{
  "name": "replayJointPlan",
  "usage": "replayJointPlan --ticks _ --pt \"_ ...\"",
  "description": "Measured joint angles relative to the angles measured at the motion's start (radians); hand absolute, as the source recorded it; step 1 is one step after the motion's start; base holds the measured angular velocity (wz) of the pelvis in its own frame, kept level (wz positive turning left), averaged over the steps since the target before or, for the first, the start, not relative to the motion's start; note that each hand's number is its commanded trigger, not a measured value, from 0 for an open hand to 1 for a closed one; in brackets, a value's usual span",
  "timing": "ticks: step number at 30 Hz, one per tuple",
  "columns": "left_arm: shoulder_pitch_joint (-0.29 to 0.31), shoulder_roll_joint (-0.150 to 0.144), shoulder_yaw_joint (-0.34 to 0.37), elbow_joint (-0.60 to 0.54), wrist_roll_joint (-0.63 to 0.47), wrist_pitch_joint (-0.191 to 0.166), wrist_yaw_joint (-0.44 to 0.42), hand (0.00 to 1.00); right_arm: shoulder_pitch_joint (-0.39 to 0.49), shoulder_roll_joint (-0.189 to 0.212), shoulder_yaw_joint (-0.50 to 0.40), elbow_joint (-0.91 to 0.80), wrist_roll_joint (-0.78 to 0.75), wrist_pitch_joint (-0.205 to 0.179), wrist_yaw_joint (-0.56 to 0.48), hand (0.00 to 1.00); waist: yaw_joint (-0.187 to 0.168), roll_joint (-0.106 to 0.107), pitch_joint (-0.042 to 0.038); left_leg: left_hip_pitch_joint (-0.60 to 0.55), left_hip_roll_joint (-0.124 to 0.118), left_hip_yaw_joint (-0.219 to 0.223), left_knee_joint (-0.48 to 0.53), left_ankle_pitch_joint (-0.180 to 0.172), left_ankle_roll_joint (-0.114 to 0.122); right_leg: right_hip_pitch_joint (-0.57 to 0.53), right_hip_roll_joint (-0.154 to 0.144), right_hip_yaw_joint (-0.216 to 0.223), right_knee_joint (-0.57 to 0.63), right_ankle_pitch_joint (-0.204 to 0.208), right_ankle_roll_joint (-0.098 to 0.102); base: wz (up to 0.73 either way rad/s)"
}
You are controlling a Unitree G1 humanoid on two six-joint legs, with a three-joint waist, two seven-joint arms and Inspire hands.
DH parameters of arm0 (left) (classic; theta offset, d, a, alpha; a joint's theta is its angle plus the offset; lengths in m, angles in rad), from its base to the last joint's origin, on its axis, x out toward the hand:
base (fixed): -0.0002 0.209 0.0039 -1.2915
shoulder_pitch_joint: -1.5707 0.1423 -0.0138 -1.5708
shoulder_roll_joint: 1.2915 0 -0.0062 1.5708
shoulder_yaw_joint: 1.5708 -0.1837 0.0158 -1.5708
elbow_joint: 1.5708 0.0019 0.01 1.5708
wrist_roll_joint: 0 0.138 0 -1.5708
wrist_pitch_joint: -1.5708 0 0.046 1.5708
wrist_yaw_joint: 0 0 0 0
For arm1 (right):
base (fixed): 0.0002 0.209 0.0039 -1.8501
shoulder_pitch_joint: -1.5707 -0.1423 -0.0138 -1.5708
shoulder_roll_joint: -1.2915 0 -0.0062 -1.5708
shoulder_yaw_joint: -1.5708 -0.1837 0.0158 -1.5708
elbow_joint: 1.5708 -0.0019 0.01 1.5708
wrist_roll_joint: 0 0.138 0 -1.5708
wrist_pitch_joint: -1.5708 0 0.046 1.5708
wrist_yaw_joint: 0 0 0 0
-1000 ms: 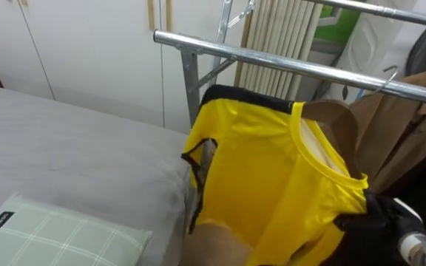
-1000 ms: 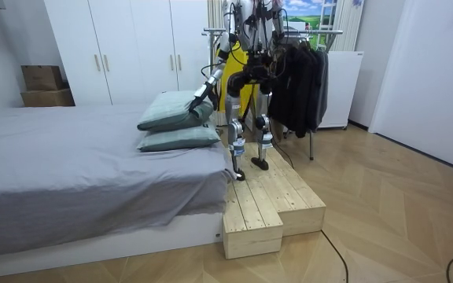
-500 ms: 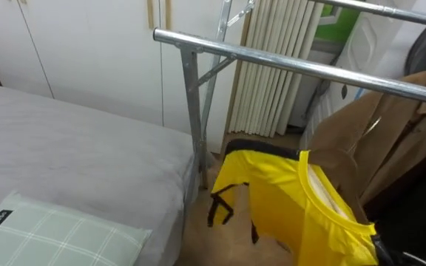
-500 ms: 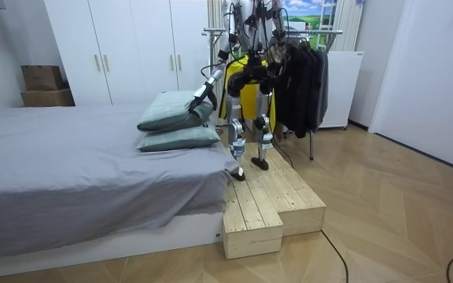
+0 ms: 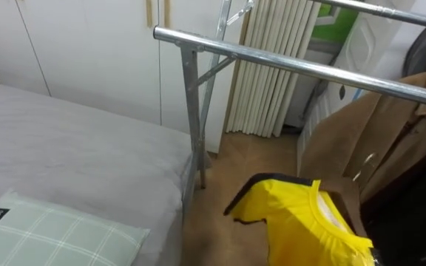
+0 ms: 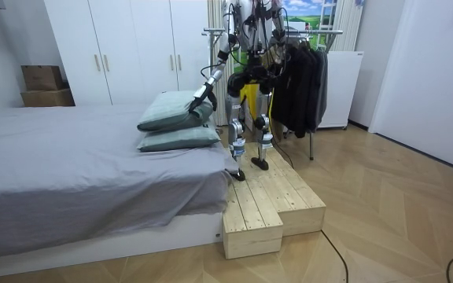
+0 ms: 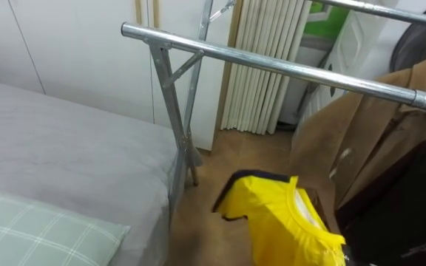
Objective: Hang clothes
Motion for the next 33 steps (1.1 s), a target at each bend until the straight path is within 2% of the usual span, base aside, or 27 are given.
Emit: replayJointPlan --ticks 1,2,4,15,22,27,33 --pt "0.0 0.0 0.0 0.0 0.0 0.0 0.0 0.0 0.0 0.0 0.0 0.0 -0.001 0.0 -0.001 1.0 0.001 0.0 -0.0001 0.0 -0.001 -0.002 0.0 0.0 0.0 0.0 0.0 0.001 0.0 0.0 0.0 -0.04" --pt "0.0 0.0 0.0 0.0 0.0 0.0 0.0 0.0 0.0 0.0 0.0 0.0 -0.001 0.0 -0.005 1.0 0.003 -0.001 -0.0001 0.0 -0.004 -0.027 0.0 0.0 0.0 -0.001 0.0 0.002 0.0 0.0 0.0 -0.03" --pt "0.0 0.0 0.0 0.0 0.0 0.0 -0.001 0.0 0.0 0.0 0.0 0.0 -0.001 0.0 -0.013 1.0 0.004 -0.001 -0.0004 0.0 -0.008 -0.047 -0.001 0.0 0.001 -0.001 0.0 0.004 0.0 0.0 0.001 0.0" --pt "0.0 0.0 0.0 -0.001 0.0 0.0 -0.006 0.0 -0.024 -0.001 0.0 -0.102 -0.075 0.0 -0.005 1.0 0.008 -0.001 -0.0016 -0.001 -0.01 -0.05 -0.002 -0.001 0.001 -0.019 0.004 0.016 0.018 0.008 0.002 -0.04" --pt "0.0 0.007 -0.001 -0.002 0.0 0.0 -0.018 0.0 -0.118 -0.003 0.001 -0.141 -0.133 0.0 0.016 1.0 0.008 -0.001 -0.0026 -0.001 -0.007 -0.051 0.0 -0.001 0.0 -0.017 0.005 0.005 0.017 0.016 -0.006 0.0" --pt "0.001 0.009 -0.004 -0.002 0.001 0.0 -0.013 0.0 -0.161 -0.029 0.001 -0.181 -0.156 -0.001 0.009 1.0 0.015 -0.002 -0.0035 0.001 -0.007 -0.052 0.003 -0.001 0.001 -0.015 0.007 0.01 0.017 0.017 -0.007 0.0" --pt "0.001 0.009 -0.011 -0.002 0.0 0.0 -0.01 0.0 -0.166 -0.04 0.0 -0.185 -0.177 0.0 -0.002 1.0 0.017 -0.002 -0.0041 0.001 -0.007 -0.052 0.002 -0.001 0.001 -0.015 0.007 0.012 0.016 0.017 -0.006 0.0"
